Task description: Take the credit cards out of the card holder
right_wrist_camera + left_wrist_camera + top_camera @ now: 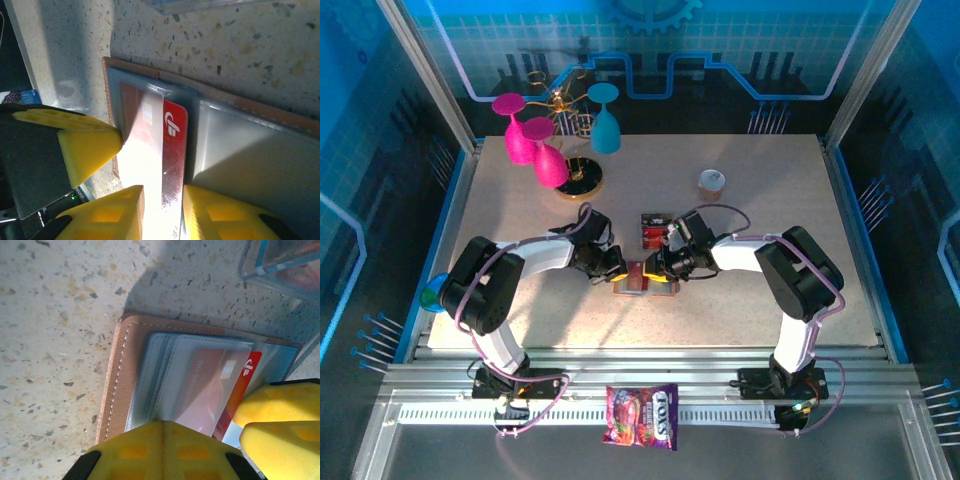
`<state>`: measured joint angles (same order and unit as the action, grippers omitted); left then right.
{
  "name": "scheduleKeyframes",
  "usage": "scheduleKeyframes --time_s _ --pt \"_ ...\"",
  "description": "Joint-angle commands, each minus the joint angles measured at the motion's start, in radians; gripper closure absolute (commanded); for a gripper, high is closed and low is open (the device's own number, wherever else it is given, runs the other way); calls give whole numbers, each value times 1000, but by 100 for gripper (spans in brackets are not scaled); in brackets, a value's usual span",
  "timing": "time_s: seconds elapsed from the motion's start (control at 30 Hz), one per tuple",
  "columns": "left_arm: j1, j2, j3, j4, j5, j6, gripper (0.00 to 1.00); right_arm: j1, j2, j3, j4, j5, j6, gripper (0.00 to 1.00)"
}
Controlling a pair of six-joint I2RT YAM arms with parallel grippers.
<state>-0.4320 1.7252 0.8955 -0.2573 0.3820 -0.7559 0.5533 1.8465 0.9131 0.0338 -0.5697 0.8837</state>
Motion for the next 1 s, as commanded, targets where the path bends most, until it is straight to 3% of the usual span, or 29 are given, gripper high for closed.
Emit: scheduleKeyframes --time_s 0.0,0.5,0.97 --pt "6 25 17 -43 -3 26 94 -14 29 -17 31 -28 15 72" --pt "4 33 17 -55 -1 27 94 -18 43 -28 92 -50 47 75" --pt "4 21 19 -62 -9 29 94 -33 -15 -76 85 -29 43 89"
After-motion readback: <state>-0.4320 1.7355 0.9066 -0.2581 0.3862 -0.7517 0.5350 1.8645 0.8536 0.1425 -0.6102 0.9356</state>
